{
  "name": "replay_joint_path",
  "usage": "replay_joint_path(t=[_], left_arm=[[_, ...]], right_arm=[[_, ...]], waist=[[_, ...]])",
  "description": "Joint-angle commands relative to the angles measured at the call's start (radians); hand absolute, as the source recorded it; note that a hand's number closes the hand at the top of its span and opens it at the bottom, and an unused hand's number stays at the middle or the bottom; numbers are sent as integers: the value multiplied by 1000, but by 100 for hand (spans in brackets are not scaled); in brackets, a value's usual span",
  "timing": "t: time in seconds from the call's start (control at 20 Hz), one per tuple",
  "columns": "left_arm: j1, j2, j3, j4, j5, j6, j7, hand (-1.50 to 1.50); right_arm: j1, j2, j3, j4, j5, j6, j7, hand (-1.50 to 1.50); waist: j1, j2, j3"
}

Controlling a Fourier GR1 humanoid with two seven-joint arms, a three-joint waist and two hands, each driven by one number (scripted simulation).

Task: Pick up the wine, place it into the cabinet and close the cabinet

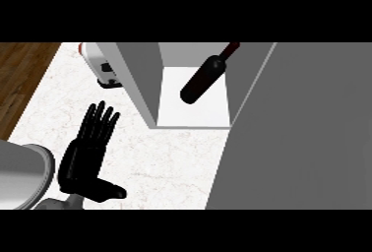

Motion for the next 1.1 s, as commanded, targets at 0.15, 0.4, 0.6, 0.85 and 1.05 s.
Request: replay_joint_path(t=[0.15, 0.4, 0.6, 0.85, 1.05], left_arm=[[9, 116, 139, -33, 83, -60, 46, -150], [24, 155, 188, 19, 117, -141, 33, -150], [58, 197, 222, -1, 129, -189, 30, -150], [36, 228, 250, 57, 153, -246, 45, -150], [37, 224, 251, 27, 175, -245, 65, -150]], right_arm=[[20, -42, 68, -213, -43, 65, 79, 150], [-81, 56, 133, -183, -7, 40, 145, 150], [-128, 92, 159, -158, 18, 37, 181, 150], [-195, 133, 168, -142, -3, 44, 239, 150], [-236, 174, 164, -120, -35, 54, 233, 150]], waist=[[-10, 4, 0], [1, 7, -2], [9, 6, -2], [11, 10, -4], [28, 12, -5]])
